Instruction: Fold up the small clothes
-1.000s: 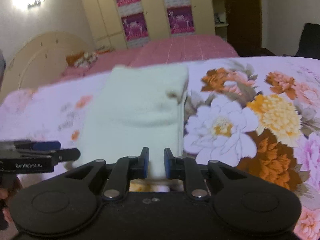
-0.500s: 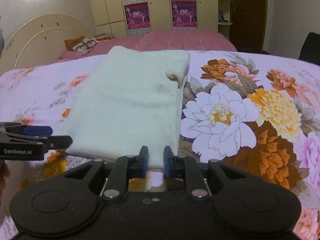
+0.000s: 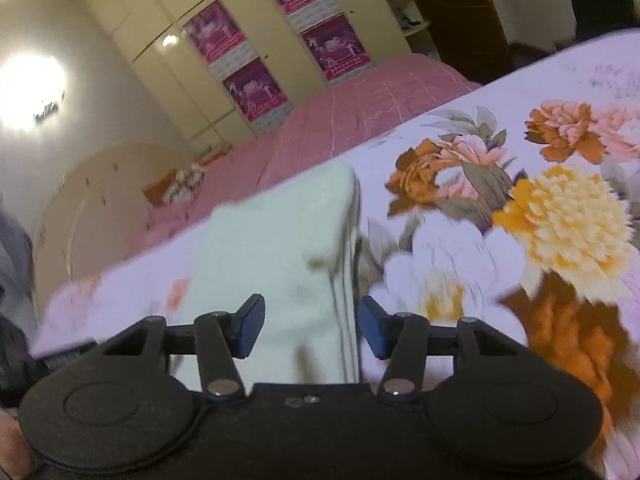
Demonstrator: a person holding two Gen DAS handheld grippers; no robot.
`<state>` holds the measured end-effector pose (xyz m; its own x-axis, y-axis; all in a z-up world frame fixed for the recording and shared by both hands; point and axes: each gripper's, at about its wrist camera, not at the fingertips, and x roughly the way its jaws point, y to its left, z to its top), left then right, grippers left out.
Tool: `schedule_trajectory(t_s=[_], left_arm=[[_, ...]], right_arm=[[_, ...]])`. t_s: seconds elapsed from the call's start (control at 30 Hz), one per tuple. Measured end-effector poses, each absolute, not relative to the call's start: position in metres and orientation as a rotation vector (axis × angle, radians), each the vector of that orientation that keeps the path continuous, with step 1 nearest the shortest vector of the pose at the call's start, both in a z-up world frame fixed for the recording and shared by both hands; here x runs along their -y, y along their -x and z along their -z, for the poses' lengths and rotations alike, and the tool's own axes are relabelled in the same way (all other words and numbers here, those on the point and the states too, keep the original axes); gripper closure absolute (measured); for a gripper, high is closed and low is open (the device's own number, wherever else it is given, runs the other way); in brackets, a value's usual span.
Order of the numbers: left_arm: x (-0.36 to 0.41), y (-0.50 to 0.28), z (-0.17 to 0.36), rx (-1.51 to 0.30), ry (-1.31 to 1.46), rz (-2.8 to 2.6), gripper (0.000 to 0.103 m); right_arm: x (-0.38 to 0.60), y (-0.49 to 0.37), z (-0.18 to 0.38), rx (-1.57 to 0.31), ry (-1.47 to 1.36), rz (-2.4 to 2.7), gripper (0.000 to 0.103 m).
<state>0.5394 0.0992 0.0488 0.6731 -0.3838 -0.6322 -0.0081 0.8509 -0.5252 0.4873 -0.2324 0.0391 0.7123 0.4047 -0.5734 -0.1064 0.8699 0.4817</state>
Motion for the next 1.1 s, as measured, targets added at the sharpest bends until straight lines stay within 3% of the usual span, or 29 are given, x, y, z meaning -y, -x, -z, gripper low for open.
schedule_trajectory(t_s=[0.33, 0.57, 0.73, 0.97, 1.03, 1.1], left_arm=[[-0.098, -0.575, -0.030, -0.838, 0.563, 0.225, 0.026], [-0.097, -0.590, -0.026, -0.831, 0.565, 0.256, 0.026], [-0.083, -0.601, -0.031, -0.832, 0.513, 0.295, 0.027], [-0.066, -0.605, -0.040, -0.825, 0.434, 0.285, 0.036], [-0.060, -0.606, -0.043, -0.824, 0.400, 0.274, 0.044], [-0.058, -0.604, -0.045, -0.809, 0.382, 0.279, 0.064]], right_arm=[[0.252, -0.562, 0.011, -0.844, -0.670, -0.359, 0.044], [0.234, -0.567, 0.014, -0.835, -0.572, -0.427, 0.044], [0.222, -0.572, 0.008, -0.828, -0.450, -0.424, 0.053], [0.237, -0.573, 0.013, -0.824, -0.560, -0.439, 0.051], [0.235, -0.572, 0.014, -0.817, -0.566, -0.431, 0.053], [0.224, -0.569, 0.009, -0.811, -0.487, -0.405, 0.060]])
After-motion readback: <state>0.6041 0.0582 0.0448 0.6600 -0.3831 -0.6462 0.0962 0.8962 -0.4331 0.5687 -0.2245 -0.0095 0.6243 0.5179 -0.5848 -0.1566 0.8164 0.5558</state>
